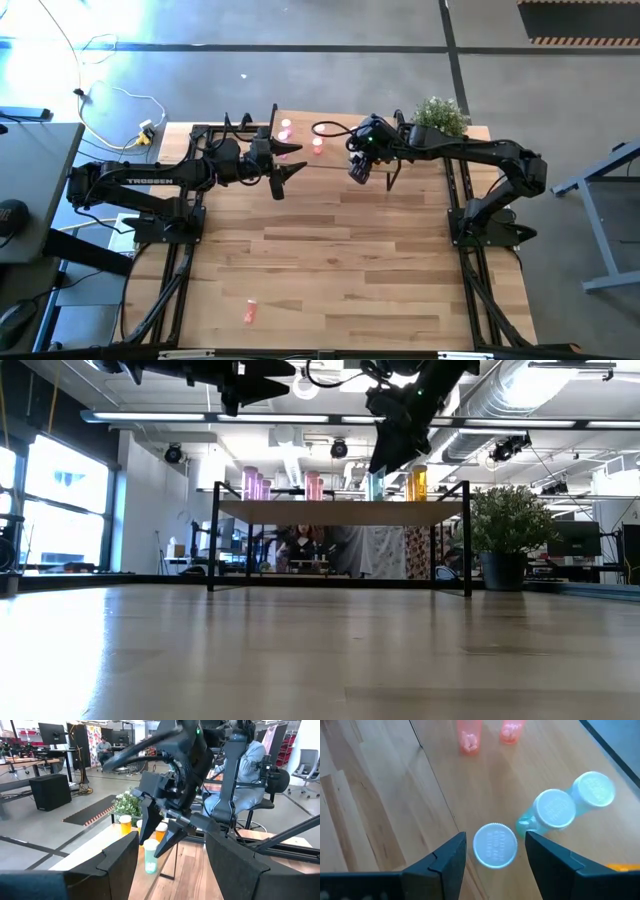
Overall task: Pick and place medicine bottles onto shelf by color
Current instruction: Put the blue pill bottle aligned with the other blue pill bottles on the shelf
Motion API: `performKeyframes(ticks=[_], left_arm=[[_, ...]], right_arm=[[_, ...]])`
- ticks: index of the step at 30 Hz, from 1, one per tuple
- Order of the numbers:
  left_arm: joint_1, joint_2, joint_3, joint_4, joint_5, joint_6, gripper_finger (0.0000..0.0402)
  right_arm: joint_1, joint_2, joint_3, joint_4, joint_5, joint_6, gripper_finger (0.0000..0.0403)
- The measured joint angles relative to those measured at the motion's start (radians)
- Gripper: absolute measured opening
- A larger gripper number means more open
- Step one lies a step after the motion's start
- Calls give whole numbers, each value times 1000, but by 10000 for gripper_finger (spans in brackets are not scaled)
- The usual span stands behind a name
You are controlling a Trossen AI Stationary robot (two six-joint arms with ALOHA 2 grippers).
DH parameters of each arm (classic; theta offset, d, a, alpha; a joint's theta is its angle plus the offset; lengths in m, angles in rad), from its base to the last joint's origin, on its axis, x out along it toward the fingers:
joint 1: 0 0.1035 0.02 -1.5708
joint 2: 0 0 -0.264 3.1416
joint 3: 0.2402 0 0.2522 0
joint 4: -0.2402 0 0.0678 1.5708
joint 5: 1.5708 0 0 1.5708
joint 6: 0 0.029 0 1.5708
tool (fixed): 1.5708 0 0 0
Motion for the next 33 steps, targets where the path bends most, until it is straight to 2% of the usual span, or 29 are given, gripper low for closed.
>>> performKeyframes(ticks=[14, 19, 22, 26, 33], left_arm=[[0, 0, 0, -30, 0, 0, 223], [0, 0, 0, -30, 0, 0, 223], [0, 0, 0, -33, 0, 0, 223], [0, 0, 0, -41, 0, 0, 223], [0, 0, 0, -42, 0, 41, 223]], right_arm=[[0, -1, 140, -67, -4, 0, 195], [0, -1, 229, -186, -71, -23, 195], [-1, -1, 265, -271, -162, -63, 195], [0, -1, 259, -286, -269, -89, 195], [29, 0, 180, -258, -264, -88, 195]])
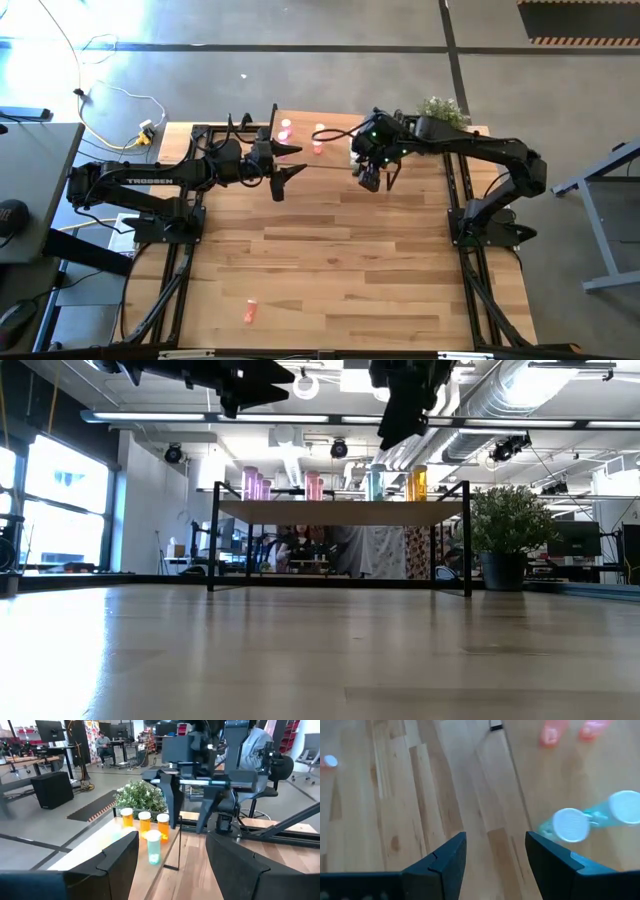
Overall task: Pick and place medicine bottles onto shelf by color
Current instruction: Put the blue pill bottle aligned with the other blue pill bottles on the shelf
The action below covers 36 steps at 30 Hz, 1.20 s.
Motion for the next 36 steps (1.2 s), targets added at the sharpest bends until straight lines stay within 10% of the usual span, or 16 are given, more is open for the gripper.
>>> performKeyframes(ticks=[36], left_arm=[[0, 0, 0, 0, 0, 12, 223]], right_arm=[[34, 74, -17, 55, 228, 1, 195]])
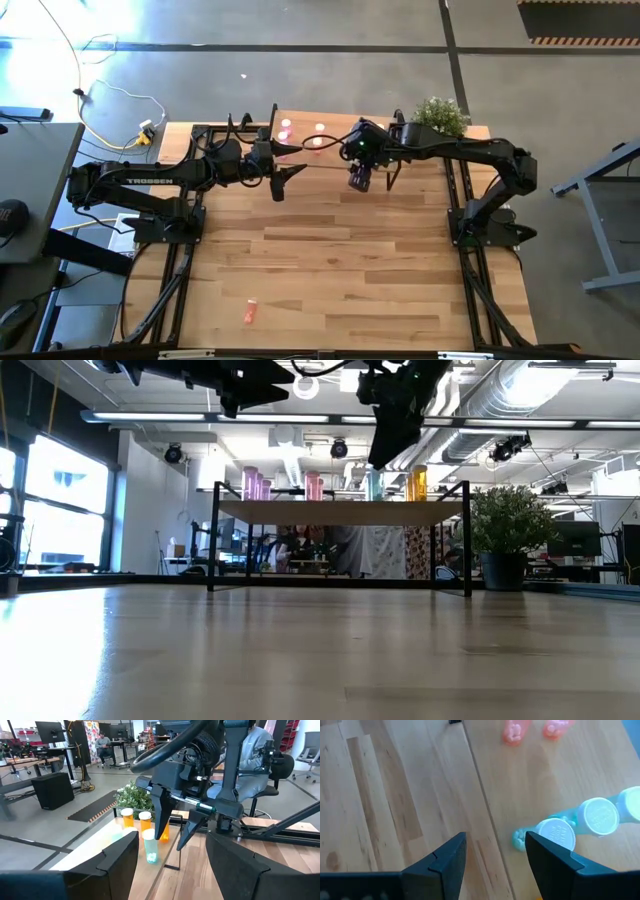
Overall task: Pick and place medicine bottles onto shelf by color
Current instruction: Put the blue pill bottle aligned with the other blue pill bottles on the shelf, then put the pink pill bottle aligned with the other pink pill bottles on the shelf
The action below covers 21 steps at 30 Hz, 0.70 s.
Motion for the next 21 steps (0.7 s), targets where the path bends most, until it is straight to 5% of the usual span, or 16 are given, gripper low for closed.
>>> performKeyframes(ticks=[21], left_arm=[[-1, -5, 0, -138, 36, -101, 223]], right_arm=[[23, -1, 58, -2, -54, 49, 195]])
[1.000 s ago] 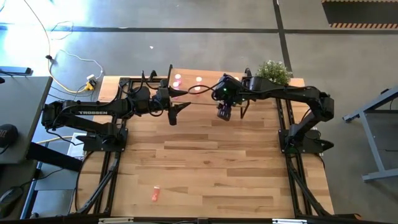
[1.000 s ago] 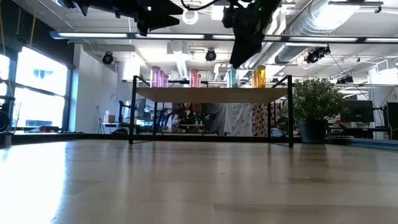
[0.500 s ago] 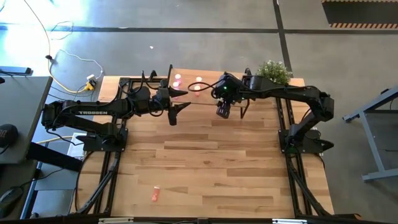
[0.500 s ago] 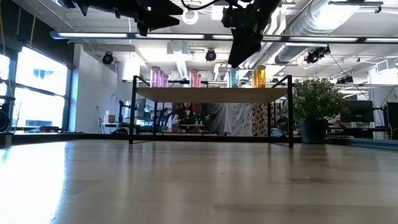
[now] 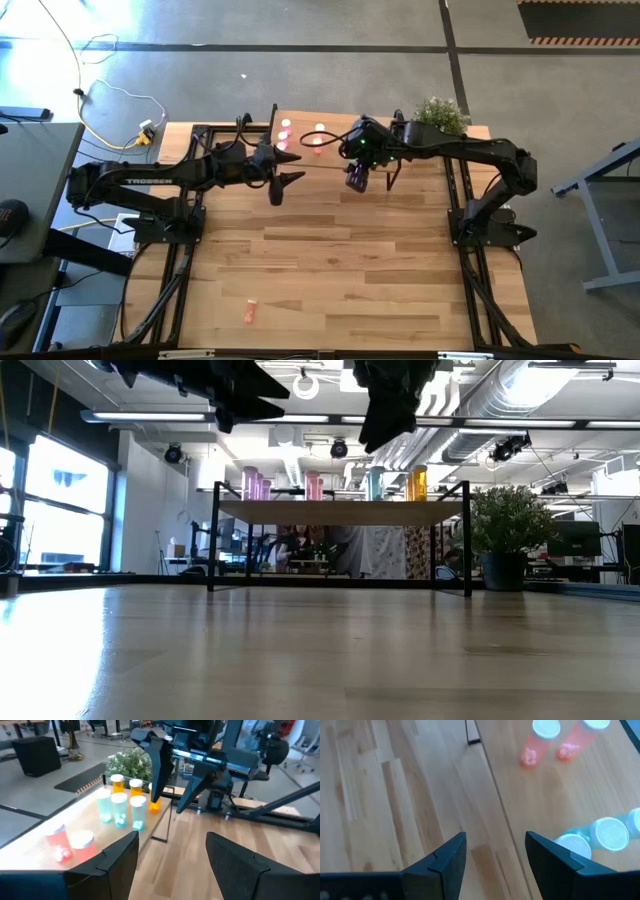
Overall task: Pick and place medicine bottles onto shelf by color
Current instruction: Put the pink pill bottle aligned with the other pink pill bottles on the shelf
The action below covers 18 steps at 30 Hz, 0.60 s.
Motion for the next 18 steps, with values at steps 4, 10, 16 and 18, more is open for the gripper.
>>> performKeyframes(ticks=[4, 10, 16, 18], left_arm=[[0, -24, 0, -26, 2, -45, 223], [-11, -77, 0, -152, 30, -189, 223], [-84, -108, 0, -312, 91, -375, 223], [-123, -109, 0, -375, 95, -442, 223]], right_arm=[[8, 0, 26, 4, 10, 34, 195], [8, 0, 71, -9, 44, 113, 195], [8, 0, 99, -18, 49, 172, 195], [8, 0, 103, -19, 49, 185, 195]])
